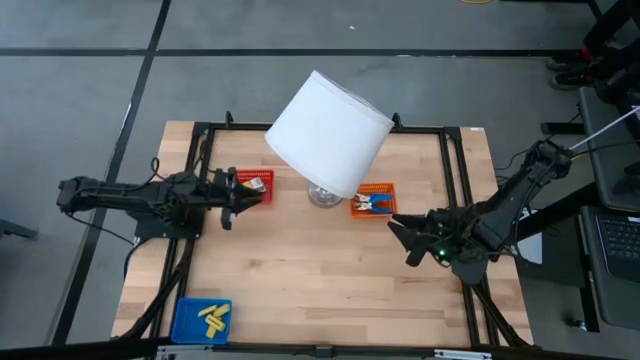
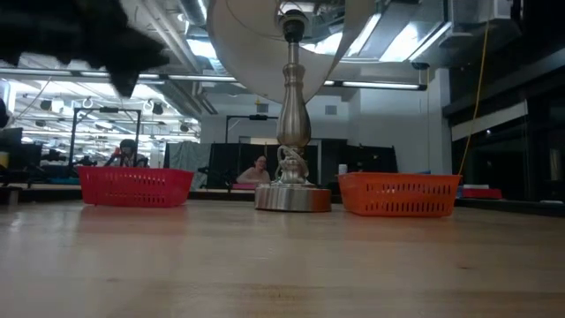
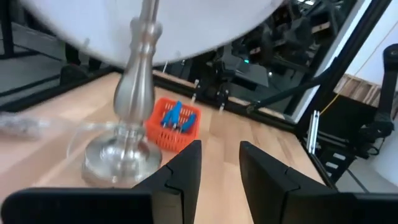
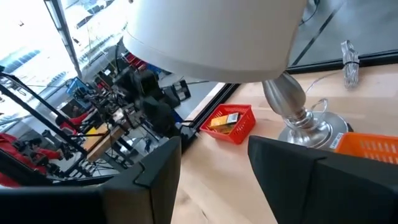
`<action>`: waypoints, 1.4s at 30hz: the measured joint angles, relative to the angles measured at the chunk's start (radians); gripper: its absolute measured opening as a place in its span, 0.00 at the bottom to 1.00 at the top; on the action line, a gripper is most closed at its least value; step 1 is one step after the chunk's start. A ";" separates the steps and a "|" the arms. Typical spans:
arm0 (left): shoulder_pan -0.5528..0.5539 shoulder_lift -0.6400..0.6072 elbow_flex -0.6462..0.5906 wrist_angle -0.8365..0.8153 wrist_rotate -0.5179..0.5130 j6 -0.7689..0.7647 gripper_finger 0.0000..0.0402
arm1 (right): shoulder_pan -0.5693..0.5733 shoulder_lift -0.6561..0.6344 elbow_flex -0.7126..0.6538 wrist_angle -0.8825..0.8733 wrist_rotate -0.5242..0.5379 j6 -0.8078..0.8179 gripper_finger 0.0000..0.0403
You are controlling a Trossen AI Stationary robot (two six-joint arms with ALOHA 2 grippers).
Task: Pick & Place School Supplies
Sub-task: Return to Home Position
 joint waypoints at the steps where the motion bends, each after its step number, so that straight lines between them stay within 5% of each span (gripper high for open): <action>1: -0.003 -0.034 -0.034 -0.003 -0.002 -0.005 0.26 | 0.000 0.011 0.009 -0.001 0.003 0.000 0.48; 7: -0.010 -0.183 -0.141 -0.017 0.021 0.014 0.26 | 0.000 0.060 0.056 -0.001 0.035 0.001 0.48; 23: -0.010 -0.408 -0.147 -0.273 0.032 0.156 0.25 | 0.000 0.092 0.069 -0.003 0.070 0.002 0.48; 32: -0.010 -0.407 -0.149 -0.292 -0.005 0.192 0.25 | -0.002 0.155 0.069 -0.003 0.030 0.054 0.48; 37: -0.010 -0.374 -0.149 -0.293 -0.010 0.121 0.25 | -0.046 0.177 0.069 -0.002 -0.105 0.061 0.48; 42: -0.010 -0.366 -0.149 -0.293 -0.011 0.061 0.25 | -0.195 0.227 0.069 0.008 -0.548 0.008 0.48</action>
